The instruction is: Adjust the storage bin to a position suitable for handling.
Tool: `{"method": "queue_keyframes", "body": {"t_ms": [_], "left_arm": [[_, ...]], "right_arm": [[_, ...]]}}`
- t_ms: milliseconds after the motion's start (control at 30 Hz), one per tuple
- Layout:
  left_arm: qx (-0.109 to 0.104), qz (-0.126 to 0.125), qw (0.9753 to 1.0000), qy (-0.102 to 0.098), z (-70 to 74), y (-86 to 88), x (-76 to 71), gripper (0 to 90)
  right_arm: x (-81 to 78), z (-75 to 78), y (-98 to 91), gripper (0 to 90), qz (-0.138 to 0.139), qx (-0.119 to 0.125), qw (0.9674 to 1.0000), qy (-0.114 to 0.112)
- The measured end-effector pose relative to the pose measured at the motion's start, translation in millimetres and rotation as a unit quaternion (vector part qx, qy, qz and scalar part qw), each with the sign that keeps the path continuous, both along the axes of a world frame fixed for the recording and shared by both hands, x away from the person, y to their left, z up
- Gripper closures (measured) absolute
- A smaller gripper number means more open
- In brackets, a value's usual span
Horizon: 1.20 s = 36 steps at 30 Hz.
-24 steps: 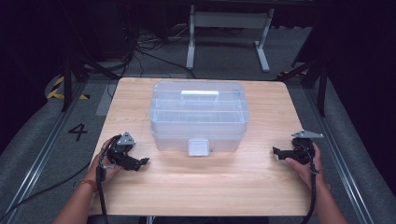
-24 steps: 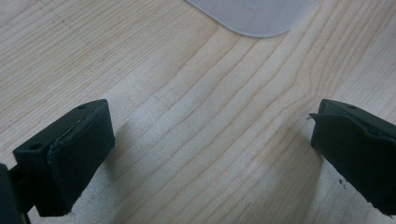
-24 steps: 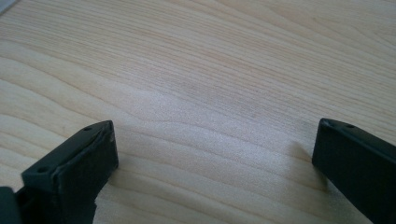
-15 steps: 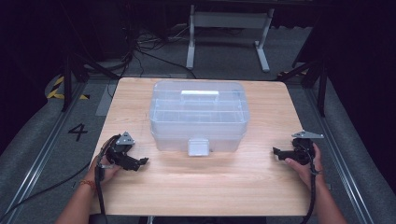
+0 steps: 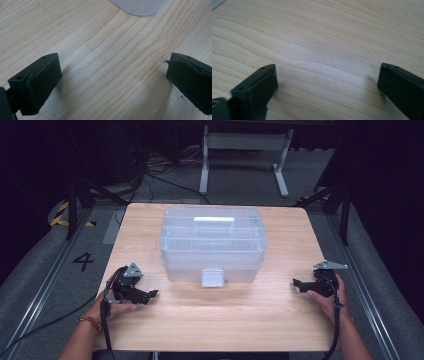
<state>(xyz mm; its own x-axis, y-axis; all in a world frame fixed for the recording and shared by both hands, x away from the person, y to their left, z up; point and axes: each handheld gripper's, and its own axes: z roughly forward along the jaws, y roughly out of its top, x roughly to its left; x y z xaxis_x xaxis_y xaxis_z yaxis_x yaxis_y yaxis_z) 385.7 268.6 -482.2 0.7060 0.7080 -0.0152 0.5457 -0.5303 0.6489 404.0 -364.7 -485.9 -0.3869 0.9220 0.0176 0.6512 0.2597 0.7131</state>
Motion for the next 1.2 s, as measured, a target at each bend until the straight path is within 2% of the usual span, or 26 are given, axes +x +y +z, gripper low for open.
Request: {"method": "queue_keyframes", "body": {"t_ms": [67, 133, 233, 367, 567, 667, 1200], "left_arm": [[-0.001, -0.001, 1.0000, 0.000, -0.1, 0.0, 0.3, 0.1], [-0.001, 0.000, 1.0000, -0.001, -0.1, -0.2, 0.6, 0.1], [-0.001, -0.001, 1.0000, 0.000, -0.2, -0.2, 0.6, 0.1], [-0.001, -0.001, 1.0000, 0.000, -0.1, -0.1, 0.5, 0.2], [0.000, -0.001, 1.0000, -0.001, -0.1, 0.0, 0.6, 0.2], [-0.001, 0.000, 1.0000, -0.001, -0.2, -0.1, 0.7, 0.2], [-0.001, 0.000, 1.0000, -0.001, -0.2, -0.1, 0.7, 0.2]], "right_arm": [[-1.1, 1.8, -1.4, 19.2, 0.004, 0.000, 1.0000, -0.005], [-2.2, 3.5, -0.9, 15.8, 0.011, 0.005, 0.9999, -0.004], [-4.2, 7.2, 2.2, 18.1, 0.024, -0.002, 0.9997, -0.009], [-8.0, 14.9, 9.4, 19.0, 0.043, -0.007, 0.9988, -0.025], [-14.9, 28.3, 16.8, 20.9, 0.061, 0.000, 0.9968, -0.051], [-21.0, 39.6, 22.6, 21.9, 0.072, 0.004, 0.9950, -0.069], [-34.7, 72.9, 46.2, 23.9, 0.116, 0.014, 0.9872, -0.109]]}}
